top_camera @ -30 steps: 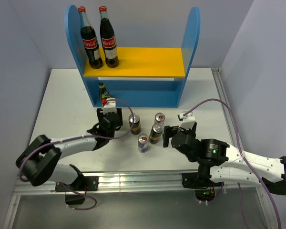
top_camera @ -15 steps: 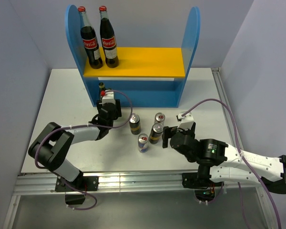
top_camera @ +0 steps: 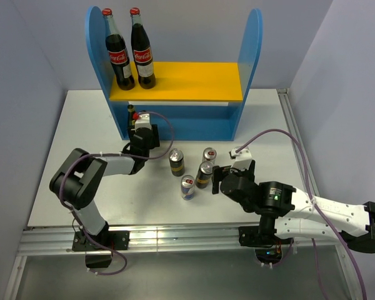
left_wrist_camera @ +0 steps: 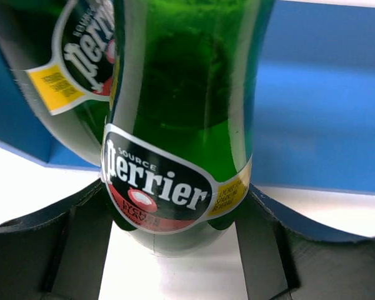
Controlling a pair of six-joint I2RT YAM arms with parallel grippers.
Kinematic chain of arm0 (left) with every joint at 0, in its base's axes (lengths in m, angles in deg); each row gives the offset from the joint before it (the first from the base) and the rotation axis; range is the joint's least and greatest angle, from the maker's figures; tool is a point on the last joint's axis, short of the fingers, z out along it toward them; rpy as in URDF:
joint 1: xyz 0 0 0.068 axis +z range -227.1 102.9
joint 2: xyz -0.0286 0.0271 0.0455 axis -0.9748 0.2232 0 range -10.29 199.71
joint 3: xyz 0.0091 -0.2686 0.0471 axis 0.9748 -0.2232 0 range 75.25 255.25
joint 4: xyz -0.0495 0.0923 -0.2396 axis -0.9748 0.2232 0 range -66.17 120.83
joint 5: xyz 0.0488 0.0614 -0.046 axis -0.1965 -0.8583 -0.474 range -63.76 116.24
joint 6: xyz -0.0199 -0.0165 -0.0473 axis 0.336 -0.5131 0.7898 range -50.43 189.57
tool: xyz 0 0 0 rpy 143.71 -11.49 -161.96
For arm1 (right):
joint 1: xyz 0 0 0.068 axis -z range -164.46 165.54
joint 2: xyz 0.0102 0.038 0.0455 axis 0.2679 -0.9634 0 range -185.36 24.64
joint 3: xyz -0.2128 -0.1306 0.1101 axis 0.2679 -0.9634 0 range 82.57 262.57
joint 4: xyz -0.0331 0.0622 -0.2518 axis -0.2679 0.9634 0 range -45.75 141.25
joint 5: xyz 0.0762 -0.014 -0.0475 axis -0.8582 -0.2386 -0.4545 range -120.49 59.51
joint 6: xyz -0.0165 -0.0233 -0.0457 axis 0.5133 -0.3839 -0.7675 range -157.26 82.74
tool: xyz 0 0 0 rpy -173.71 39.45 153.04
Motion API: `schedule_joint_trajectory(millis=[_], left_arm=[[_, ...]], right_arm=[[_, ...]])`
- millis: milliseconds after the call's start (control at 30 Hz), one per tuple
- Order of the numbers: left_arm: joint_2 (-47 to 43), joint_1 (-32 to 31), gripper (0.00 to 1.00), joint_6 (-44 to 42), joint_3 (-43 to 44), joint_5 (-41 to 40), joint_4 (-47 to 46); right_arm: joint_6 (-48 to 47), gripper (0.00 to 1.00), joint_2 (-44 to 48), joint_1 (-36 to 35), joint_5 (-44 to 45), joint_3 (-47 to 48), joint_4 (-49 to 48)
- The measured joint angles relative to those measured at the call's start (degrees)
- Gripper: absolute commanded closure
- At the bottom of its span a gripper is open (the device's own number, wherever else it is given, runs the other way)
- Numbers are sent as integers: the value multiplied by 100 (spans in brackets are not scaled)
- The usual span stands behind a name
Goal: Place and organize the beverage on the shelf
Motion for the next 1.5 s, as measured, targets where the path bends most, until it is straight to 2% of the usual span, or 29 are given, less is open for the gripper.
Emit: schedule_joint_trajectory(millis=[767, 833, 900, 933, 967, 1000, 1067, 1167, 1200, 1300, 1500], left_arm=[[1067, 190, 100, -28, 994, 94, -437], [1152, 203, 77, -7, 1123, 48, -382], [1231, 225, 61, 20, 1237, 26, -348], [1259, 236, 49, 26, 1285, 22, -334], [1283, 249, 44, 33, 1316, 22, -326], [1307, 262, 35, 35, 1344, 17, -323], [1329, 280, 32, 37, 1381, 13, -315], [1329, 282, 18, 37, 1386, -11, -289], [1329, 282, 8, 35, 1386, -22, -291], [1311, 278, 1, 72, 1408, -35, -448], [1228, 293, 1, 118, 1394, -28, -452]], right_arm=[[63, 1, -103, -15, 44, 0, 4], [63, 1, -103, -15, 44, 0, 4], [66, 1, -103, -15, 44, 0, 4], [68, 1, -103, -15, 44, 0, 4], [72, 1, -103, -15, 44, 0, 4], [81, 1, -103, -15, 44, 0, 7], [83, 1, -103, -15, 44, 0, 7], [85, 1, -107, -15, 44, 0, 9], [85, 1, -107, -15, 44, 0, 9], [87, 1, -107, -15, 44, 0, 9], [105, 1, -107, -15, 55, 0, 9]])
